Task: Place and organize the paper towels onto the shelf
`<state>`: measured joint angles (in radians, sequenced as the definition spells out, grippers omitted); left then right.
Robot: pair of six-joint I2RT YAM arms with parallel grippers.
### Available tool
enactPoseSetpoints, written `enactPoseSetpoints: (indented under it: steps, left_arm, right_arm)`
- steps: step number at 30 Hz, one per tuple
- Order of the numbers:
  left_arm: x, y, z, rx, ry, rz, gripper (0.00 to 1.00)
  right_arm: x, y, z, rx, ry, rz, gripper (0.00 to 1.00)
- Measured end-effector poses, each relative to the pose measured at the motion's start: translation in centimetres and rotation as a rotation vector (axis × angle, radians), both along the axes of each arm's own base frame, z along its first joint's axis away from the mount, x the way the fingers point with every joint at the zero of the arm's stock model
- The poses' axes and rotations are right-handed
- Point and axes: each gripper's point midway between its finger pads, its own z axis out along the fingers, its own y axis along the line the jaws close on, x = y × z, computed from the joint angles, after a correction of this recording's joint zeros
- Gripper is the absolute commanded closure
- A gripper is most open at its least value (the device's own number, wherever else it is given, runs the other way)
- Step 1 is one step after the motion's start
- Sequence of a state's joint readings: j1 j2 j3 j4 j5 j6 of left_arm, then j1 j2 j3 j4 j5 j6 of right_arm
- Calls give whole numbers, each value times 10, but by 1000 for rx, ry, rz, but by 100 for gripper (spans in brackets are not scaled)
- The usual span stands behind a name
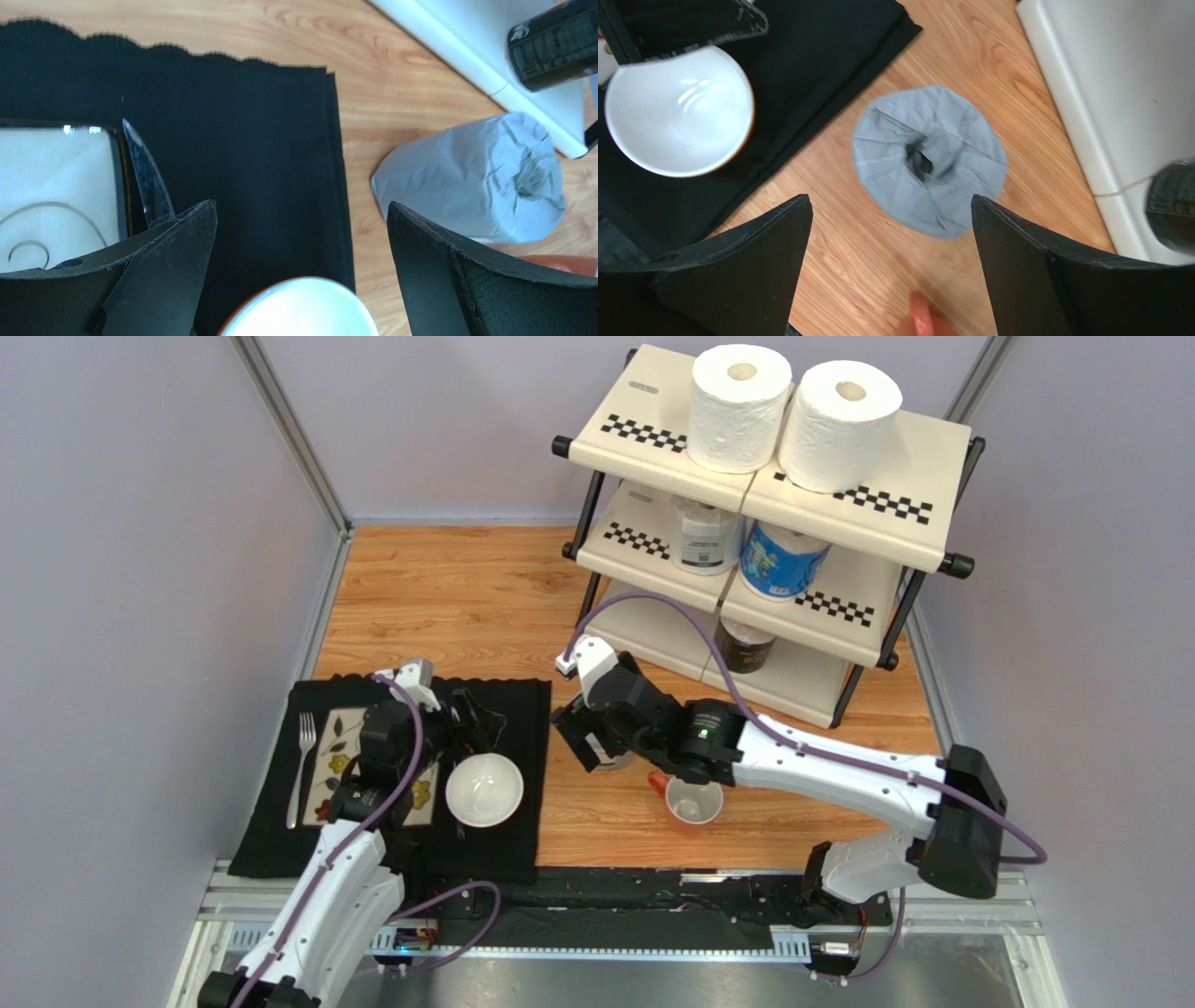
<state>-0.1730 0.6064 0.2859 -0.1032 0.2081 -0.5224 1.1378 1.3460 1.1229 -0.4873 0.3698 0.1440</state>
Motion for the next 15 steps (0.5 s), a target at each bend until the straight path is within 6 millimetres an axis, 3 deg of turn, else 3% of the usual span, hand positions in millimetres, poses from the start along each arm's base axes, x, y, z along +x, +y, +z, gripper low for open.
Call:
enactPoseSetpoints:
  steps: [5,15]
  left_arm:
    - [-6,4,2,2,-8,8,1]
    - [-8,6,2,4,-5,11,1]
  right_arm:
    - [-1,30,-14,13,59,8,11]
    - [-1,52,-42,13,148,-27,11]
